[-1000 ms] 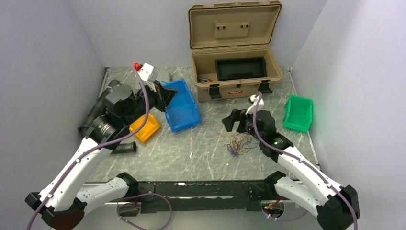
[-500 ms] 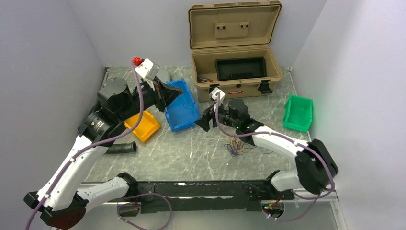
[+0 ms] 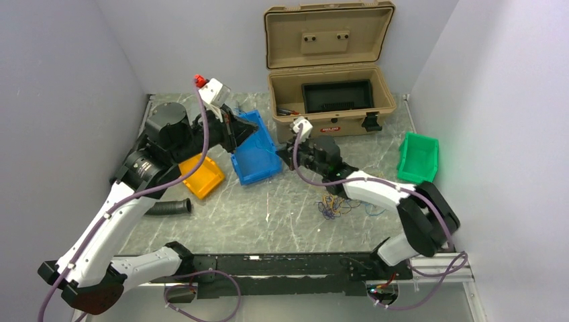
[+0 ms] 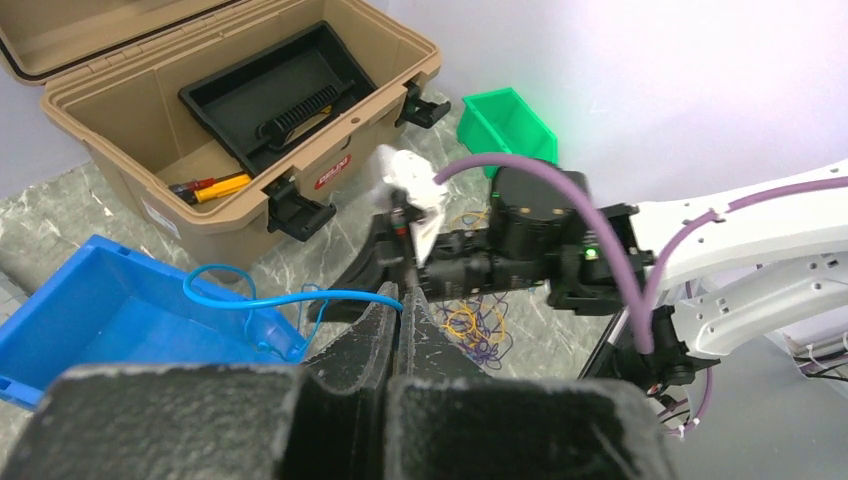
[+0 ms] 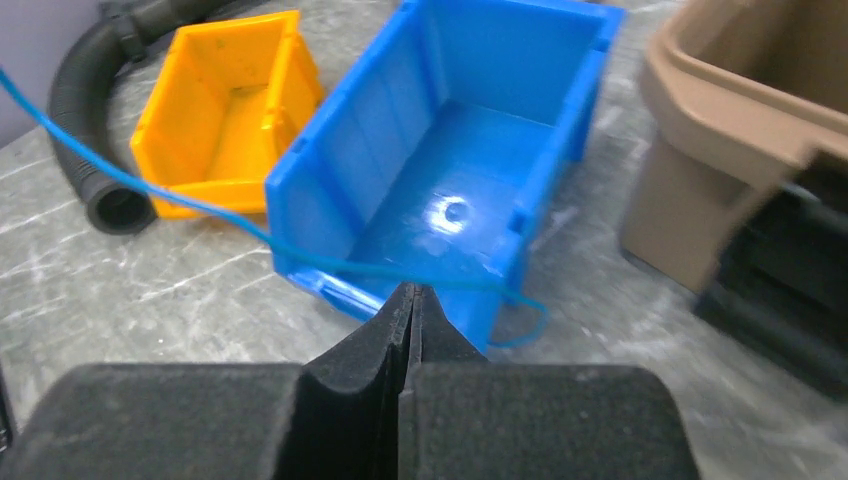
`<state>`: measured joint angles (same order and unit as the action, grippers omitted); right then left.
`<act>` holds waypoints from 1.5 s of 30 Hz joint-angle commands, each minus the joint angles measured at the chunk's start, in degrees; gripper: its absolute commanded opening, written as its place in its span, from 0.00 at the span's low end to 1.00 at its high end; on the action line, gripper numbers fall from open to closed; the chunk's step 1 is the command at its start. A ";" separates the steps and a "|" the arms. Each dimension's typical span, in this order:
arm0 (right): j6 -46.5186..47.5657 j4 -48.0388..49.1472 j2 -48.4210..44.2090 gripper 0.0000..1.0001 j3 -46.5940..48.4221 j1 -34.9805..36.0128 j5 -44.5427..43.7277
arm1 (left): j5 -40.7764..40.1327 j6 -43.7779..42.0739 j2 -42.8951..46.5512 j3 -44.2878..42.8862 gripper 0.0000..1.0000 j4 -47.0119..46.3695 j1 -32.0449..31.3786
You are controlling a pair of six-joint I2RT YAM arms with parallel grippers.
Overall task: Untangle the cables
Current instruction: Place the cable in the bin.
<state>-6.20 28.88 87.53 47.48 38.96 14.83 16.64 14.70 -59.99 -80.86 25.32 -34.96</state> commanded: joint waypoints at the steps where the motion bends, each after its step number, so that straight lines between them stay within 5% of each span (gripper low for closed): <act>1: -2.55 0.68 -11.40 0.00 -6.46 -0.03 -12.53 | -0.08 0.61 0.99 1.10 0.00 -1.13 0.09; 10: -5.93 -18.59 -27.94 0.00 -7.76 0.14 -15.33 | 2.30 1.05 0.65 4.69 0.00 -0.38 0.14; 12: -4.19 -18.64 -29.03 0.19 -7.01 0.23 -9.95 | 2.08 0.63 0.79 4.66 0.00 0.39 0.14; 15: -0.27 -16.37 -26.30 0.72 -7.06 0.46 -3.18 | 1.86 0.76 1.36 3.99 0.00 0.56 0.11; 17: 1.88 -13.41 -23.56 0.80 -7.76 0.54 -0.14 | 1.72 0.85 1.83 3.35 0.00 0.40 0.07; 30: -0.88 2.60 -10.70 0.83 -7.70 3.96 19.29 | 2.58 1.39 0.74 0.49 0.00 1.50 0.11; 41: -2.19 11.19 -4.27 0.84 -4.57 7.15 8.86 | 4.36 2.98 -0.22 -2.56 0.00 1.25 0.10; 43: -2.40 11.05 -2.32 0.78 -2.15 7.24 11.16 | 4.82 3.42 -0.22 -2.95 0.00 0.85 0.11; 45: -2.46 10.85 -0.82 0.58 -0.40 7.79 13.16 | 5.09 3.50 -0.29 -3.41 0.00 0.85 0.07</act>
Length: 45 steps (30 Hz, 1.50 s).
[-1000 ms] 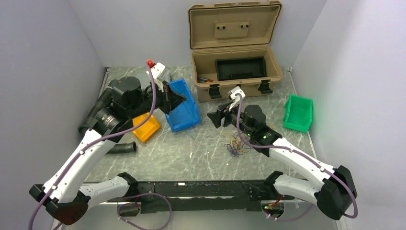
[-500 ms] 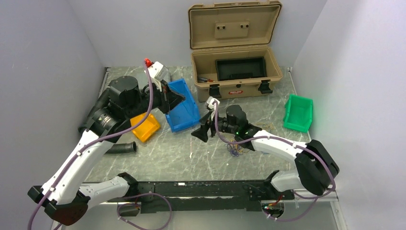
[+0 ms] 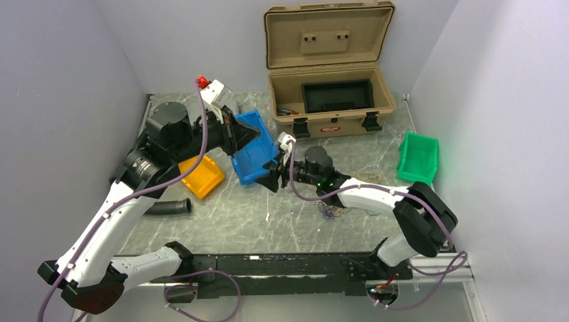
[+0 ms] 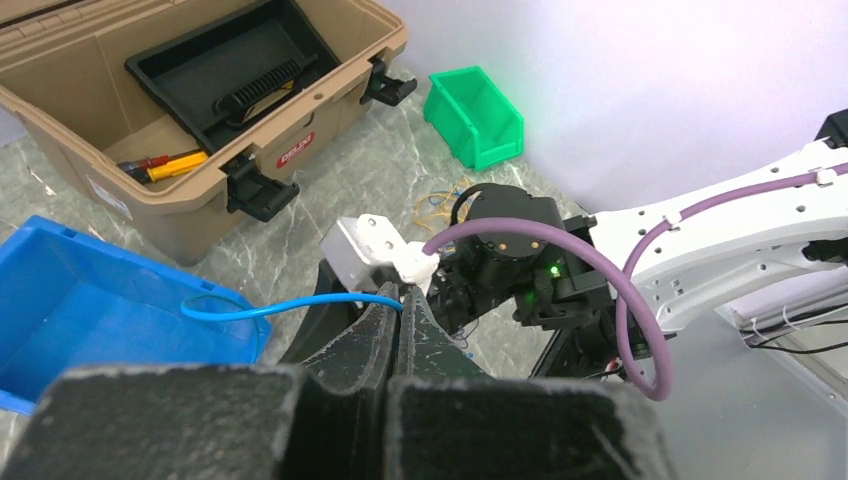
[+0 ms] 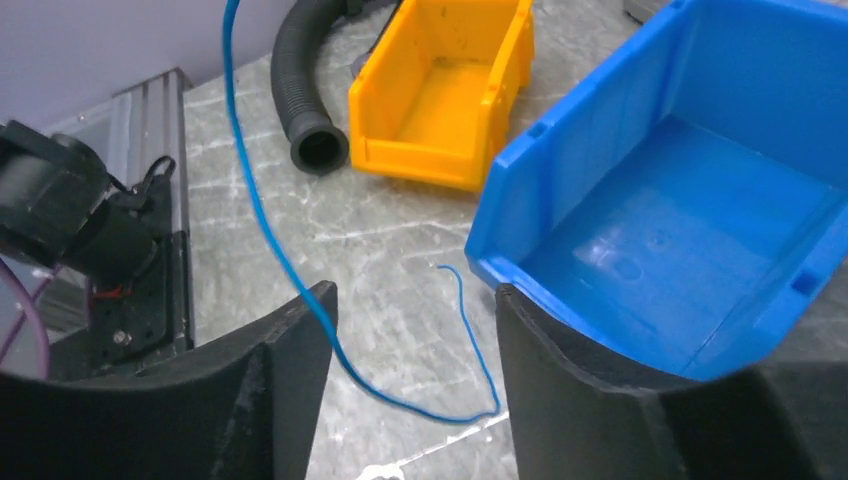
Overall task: Untangle the cables
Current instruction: Place the cable in the bin.
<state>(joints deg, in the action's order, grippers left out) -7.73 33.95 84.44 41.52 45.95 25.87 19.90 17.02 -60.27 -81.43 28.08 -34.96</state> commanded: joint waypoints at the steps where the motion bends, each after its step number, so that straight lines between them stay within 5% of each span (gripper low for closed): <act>1: -0.89 5.54 2.77 0.43 6.36 1.13 2.54 | 1.81 1.06 -0.02 -3.04 0.00 -1.65 0.13; 4: -1.46 4.30 3.05 0.08 7.04 1.87 1.72 | -1.32 0.35 0.68 -3.55 0.00 -0.39 0.08; 6: -2.80 4.68 2.04 0.00 6.00 1.92 0.95 | -8.14 0.52 2.26 -2.44 0.00 0.21 0.12; 15: -4.52 -2.37 -1.74 0.00 9.73 5.67 -7.12 | -19.37 -1.74 4.64 -1.77 0.00 7.35 3.61; 33: -6.27 -1.75 19.22 0.00 35.98 11.51 -11.26 | -23.21 -5.25 2.02 -3.20 0.00 12.39 22.84; 45: -8.27 1.64 37.39 0.00 46.43 11.70 -19.75 | -10.77 4.00 -5.37 9.75 0.00 1.07 40.80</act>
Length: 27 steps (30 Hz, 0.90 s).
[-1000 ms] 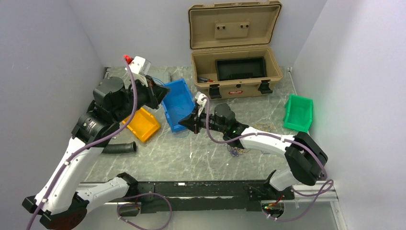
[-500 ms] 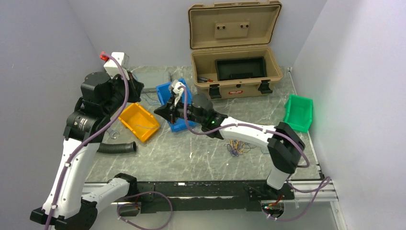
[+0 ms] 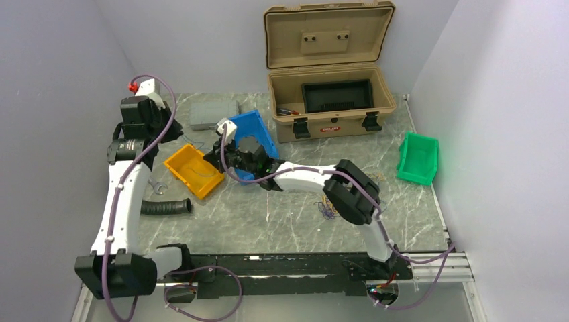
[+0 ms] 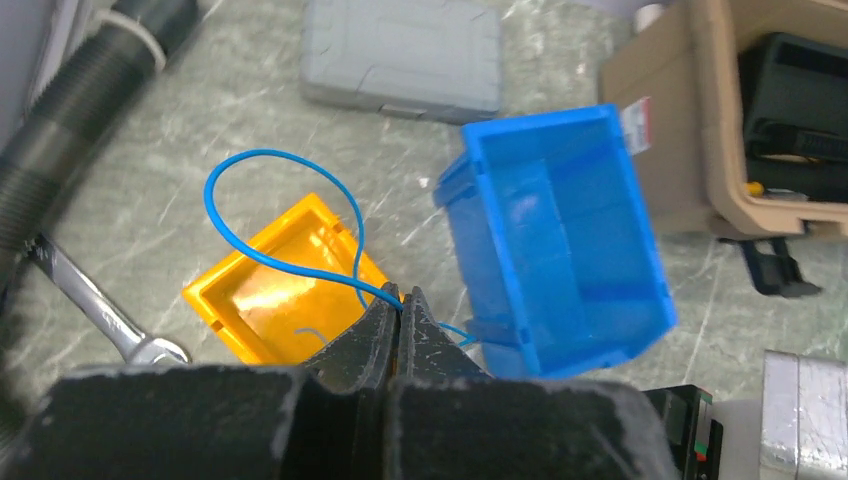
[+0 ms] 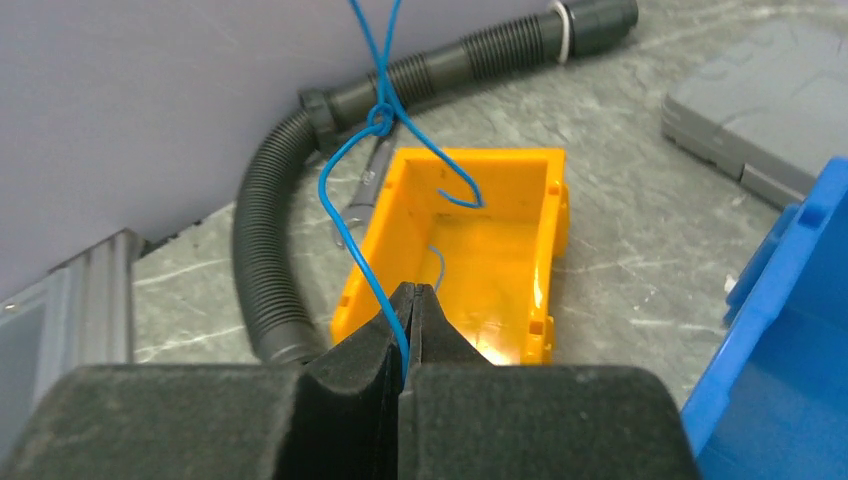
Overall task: Untangle the cables
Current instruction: Place the cable in the bin.
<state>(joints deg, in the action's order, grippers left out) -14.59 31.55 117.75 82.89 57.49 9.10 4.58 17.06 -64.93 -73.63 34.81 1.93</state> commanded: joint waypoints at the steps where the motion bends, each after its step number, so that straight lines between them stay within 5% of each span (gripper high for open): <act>1: -1.90 3.88 5.76 0.00 6.68 0.17 -2.43 | 4.35 4.11 -0.95 2.63 0.00 -6.54 4.49; 21: -3.46 -2.25 20.25 0.02 19.66 0.21 5.40 | -4.20 -0.11 -17.64 1.16 0.00 0.98 6.02; 24: -3.56 -3.45 19.82 0.33 20.06 0.14 6.23 | -4.36 0.03 -20.03 0.59 0.00 3.03 6.06; 27: -3.05 -3.44 17.90 0.45 18.22 0.01 5.93 | -4.17 0.53 -21.66 0.94 0.00 3.51 6.06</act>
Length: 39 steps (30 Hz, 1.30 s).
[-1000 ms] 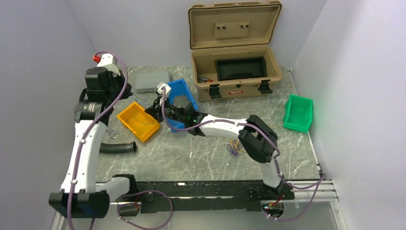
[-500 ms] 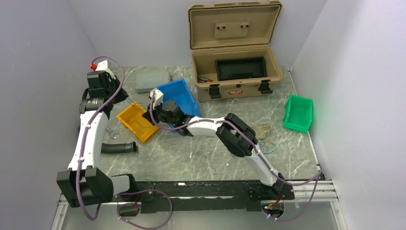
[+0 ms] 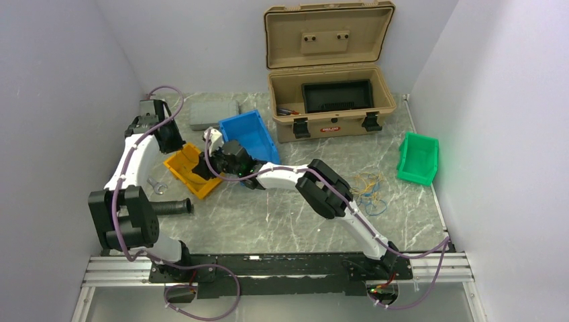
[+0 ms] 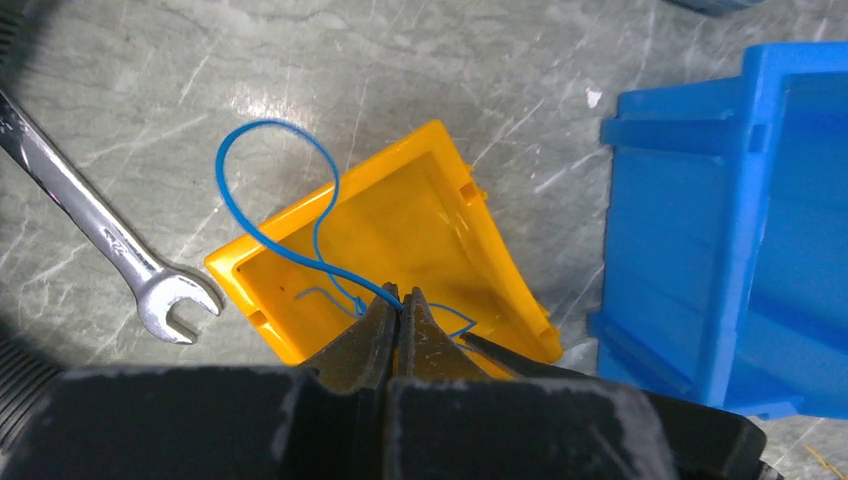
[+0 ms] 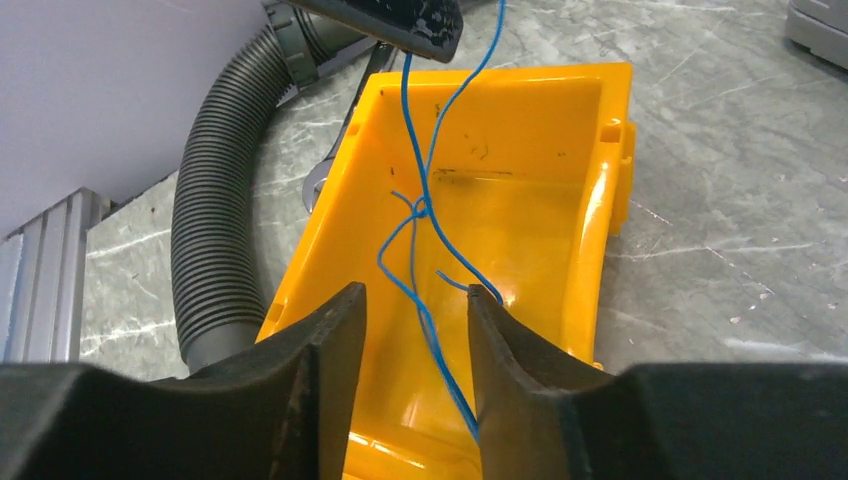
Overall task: Untangle the cables
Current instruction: Place the cable in the bin.
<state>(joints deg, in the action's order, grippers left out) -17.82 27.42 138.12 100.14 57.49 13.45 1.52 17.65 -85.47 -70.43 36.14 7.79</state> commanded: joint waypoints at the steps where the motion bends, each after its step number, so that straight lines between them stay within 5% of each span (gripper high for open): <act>1: 0.36 0.63 -3.21 0.47 0.41 -0.01 1.45 | -1.08 0.08 -1.56 -2.08 0.00 2.22 0.21; 8: -0.40 3.90 -10.57 0.68 -8.32 -0.58 1.40 | -0.33 0.64 -3.94 0.01 0.00 0.99 0.12; 18: 1.91 2.26 -21.54 0.79 -14.09 -1.85 0.74 | 1.06 2.66 -8.64 -0.89 0.00 2.11 0.05; 37: 0.11 4.12 -54.78 0.82 -40.29 -7.17 -2.04 | -3.35 11.85 -10.06 6.32 0.00 -2.63 -3.64; 39: 0.69 2.72 -59.63 0.83 -43.34 -8.04 -3.33 | -4.62 10.80 -10.31 4.82 0.09 -1.13 -4.50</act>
<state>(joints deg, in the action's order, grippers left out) -18.02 29.65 87.18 60.62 50.54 12.49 0.05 27.90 -94.89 -63.33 35.88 4.27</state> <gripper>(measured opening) 0.820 0.020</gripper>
